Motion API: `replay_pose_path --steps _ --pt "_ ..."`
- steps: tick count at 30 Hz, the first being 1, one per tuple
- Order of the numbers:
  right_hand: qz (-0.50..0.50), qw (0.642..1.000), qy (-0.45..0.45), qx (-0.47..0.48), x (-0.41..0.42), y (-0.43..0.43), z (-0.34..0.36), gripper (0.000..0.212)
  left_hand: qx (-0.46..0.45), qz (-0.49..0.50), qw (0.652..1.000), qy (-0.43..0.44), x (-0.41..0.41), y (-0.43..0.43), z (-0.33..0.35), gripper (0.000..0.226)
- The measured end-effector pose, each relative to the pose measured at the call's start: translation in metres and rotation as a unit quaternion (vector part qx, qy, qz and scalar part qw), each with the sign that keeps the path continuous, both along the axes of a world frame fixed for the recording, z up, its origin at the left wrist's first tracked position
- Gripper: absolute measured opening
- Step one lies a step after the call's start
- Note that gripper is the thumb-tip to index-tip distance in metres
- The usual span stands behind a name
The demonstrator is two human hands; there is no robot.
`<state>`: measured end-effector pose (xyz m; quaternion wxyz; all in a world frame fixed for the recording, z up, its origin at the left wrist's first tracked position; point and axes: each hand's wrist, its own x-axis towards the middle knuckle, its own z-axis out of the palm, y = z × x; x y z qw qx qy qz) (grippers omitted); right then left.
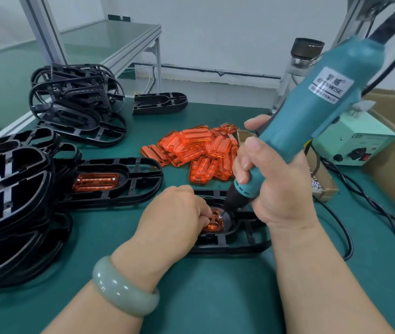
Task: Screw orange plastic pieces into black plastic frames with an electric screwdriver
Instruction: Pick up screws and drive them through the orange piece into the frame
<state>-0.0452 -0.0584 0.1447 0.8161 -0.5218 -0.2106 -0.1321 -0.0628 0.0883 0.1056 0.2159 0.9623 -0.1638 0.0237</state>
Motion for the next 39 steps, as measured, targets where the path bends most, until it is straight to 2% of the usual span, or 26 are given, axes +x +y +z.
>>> replay_pose_path --steps 6,8,10,13,16,26,31,34,39 --pt "-0.004 0.999 0.044 -0.012 0.008 0.003 0.004 0.011 0.007 0.001 1.0 0.003 -0.001 -0.001 0.001 0.02" --pt "-0.001 0.999 0.042 -0.017 0.009 0.005 0.005 0.011 0.002 0.007 1.0 0.004 -0.001 -0.002 0.001 0.019" --pt "-0.011 0.999 0.032 -0.03 0.007 0.008 0.004 0.018 0.004 0.007 1.0 0.002 -0.001 -0.002 0.001 0.019" --pt "-0.015 0.998 0.021 -0.051 0.004 0.011 0.004 0.013 0.01 0.002 1.0 0.005 0.0 -0.001 0.002 0.019" --pt "-0.017 0.998 0.016 -0.059 0.004 0.011 0.004 0.018 0.004 0.0 1.0 0.004 0.0 -0.001 0.001 0.019" --pt "-0.073 0.996 0.018 -0.044 0.003 0.014 0.002 0.011 -0.012 0.009 1.0 0.008 0.002 -0.001 -0.001 0.017" --pt "-0.044 0.999 -0.01 0.004 -0.003 0.004 -0.003 0.016 -0.013 0.015 1.0 0.002 0.002 -0.001 -0.002 0.016" --pt "-0.06 0.998 -0.006 0.028 -0.006 0.001 -0.003 0.016 -0.008 0.018 1.0 0.006 0.002 -0.001 -0.003 0.016" --pt "-0.066 0.998 -0.015 0.02 -0.01 0.003 -0.001 0.017 -0.005 0.029 0.999 0.013 0.002 -0.002 -0.001 0.015"
